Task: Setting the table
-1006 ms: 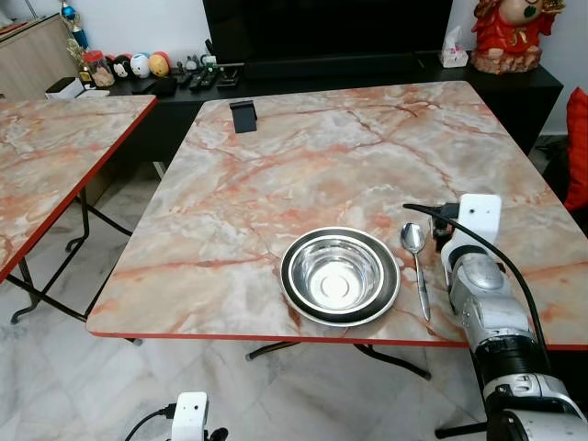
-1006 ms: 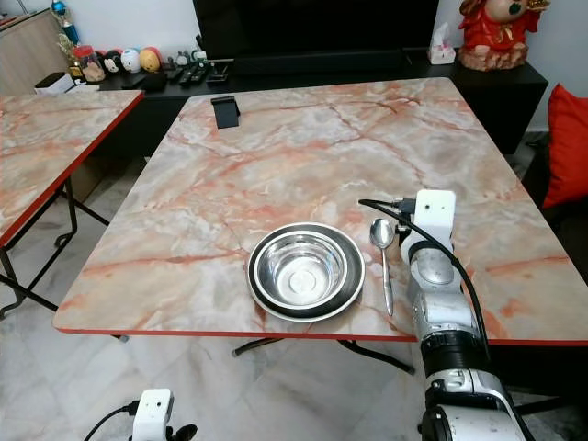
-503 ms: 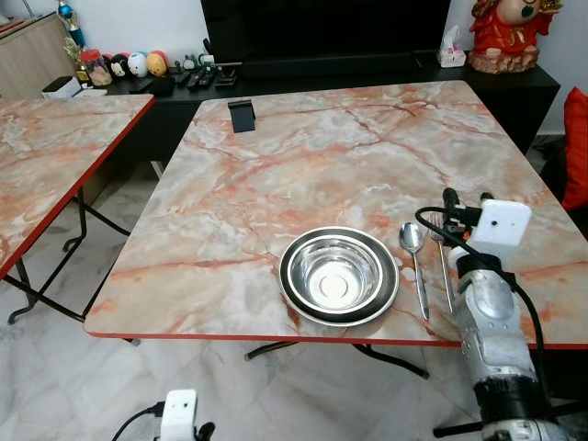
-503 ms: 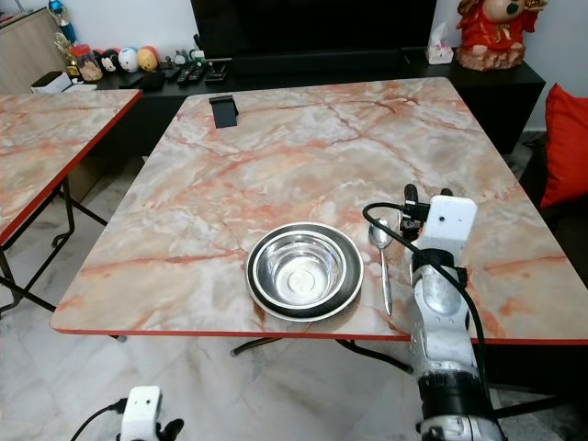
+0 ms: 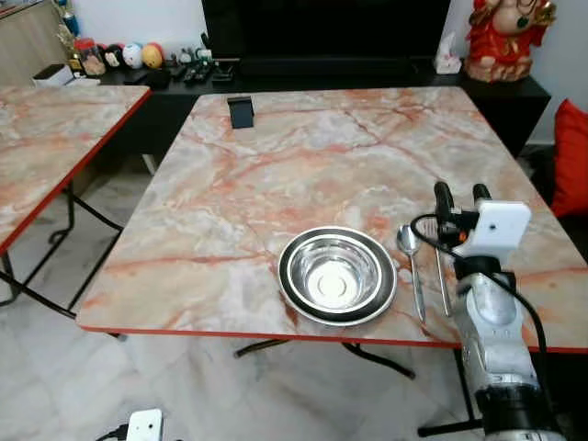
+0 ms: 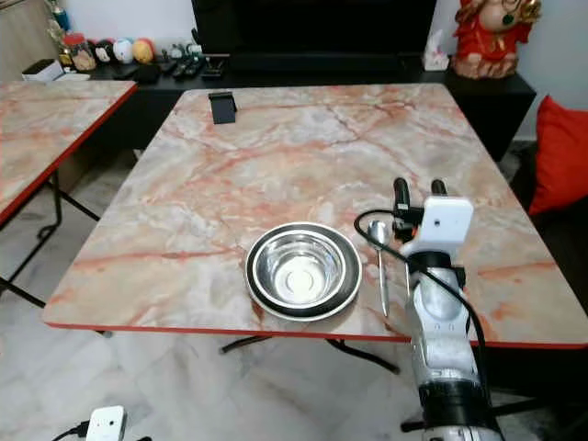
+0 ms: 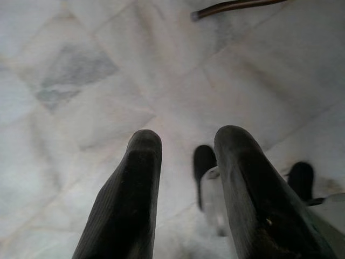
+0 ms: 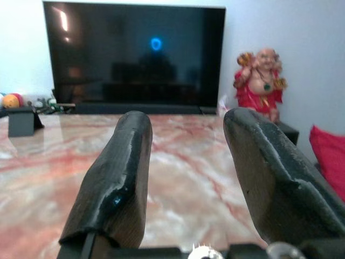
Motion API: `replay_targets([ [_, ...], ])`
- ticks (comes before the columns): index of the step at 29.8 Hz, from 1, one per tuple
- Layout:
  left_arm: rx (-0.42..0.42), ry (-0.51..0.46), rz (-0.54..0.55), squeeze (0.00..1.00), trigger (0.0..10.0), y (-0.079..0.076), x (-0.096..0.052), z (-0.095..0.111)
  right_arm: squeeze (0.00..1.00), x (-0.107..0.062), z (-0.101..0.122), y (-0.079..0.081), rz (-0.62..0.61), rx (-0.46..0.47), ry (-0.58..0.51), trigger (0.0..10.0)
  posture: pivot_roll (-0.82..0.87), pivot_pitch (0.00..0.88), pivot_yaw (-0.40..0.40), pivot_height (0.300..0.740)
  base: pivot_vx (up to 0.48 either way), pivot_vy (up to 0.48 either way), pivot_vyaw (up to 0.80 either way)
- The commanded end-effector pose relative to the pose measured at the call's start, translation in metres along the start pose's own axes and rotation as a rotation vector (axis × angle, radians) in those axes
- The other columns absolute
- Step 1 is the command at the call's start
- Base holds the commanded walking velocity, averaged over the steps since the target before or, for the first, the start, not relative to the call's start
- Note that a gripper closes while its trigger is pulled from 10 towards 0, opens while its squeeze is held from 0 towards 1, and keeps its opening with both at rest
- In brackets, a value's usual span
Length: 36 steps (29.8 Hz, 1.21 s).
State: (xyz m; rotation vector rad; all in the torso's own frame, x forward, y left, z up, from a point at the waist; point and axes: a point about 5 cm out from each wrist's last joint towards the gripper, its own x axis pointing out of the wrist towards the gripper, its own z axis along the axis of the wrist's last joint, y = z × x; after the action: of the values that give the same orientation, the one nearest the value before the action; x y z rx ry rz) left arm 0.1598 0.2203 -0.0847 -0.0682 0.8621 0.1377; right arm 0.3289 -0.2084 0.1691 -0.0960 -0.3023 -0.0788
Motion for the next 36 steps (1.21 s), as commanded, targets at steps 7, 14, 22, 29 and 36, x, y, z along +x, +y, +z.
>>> replay_targets([
  [7, -0.046, -0.005, 0.021, 0.00, 10.0, -0.005, -0.001, -0.006, 0.00, 0.005, 0.003, 0.003, 0.041, -0.006, -0.001, 10.0, -0.07, 0.000, -0.018, 0.740, 0.000, 0.000, 0.00],
  [14, -0.048, -0.009, 0.021, 0.00, 10.0, -0.004, -0.001, -0.004, 0.00, 0.005, 0.004, 0.004, 0.038, -0.002, -0.006, 10.0, -0.09, 0.000, 0.005, 0.740, 0.000, 0.000, 0.00],
  [22, -0.052, -0.020, 0.015, 0.00, 10.0, -0.006, 0.001, 0.001, 0.00, 0.007, 0.005, 0.009, 0.041, 0.011, -0.010, 10.0, -0.09, 0.000, 0.013, 0.740, 0.000, 0.068, 0.00],
  [29, -0.058, -0.006, 0.017, 0.00, 10.0, -0.005, 0.000, -0.001, 0.00, 0.008, 0.005, 0.012, 0.050, 0.019, -0.011, 10.0, -0.08, 0.000, 0.008, 0.740, 0.000, 0.307, 0.00],
  [36, -0.062, 0.011, 0.024, 0.00, 10.0, -0.002, -0.001, -0.006, 0.00, 0.009, 0.005, 0.014, 0.056, 0.021, -0.007, 10.0, -0.07, 0.000, 0.007, 0.740, 0.000, 0.305, 0.00],
])
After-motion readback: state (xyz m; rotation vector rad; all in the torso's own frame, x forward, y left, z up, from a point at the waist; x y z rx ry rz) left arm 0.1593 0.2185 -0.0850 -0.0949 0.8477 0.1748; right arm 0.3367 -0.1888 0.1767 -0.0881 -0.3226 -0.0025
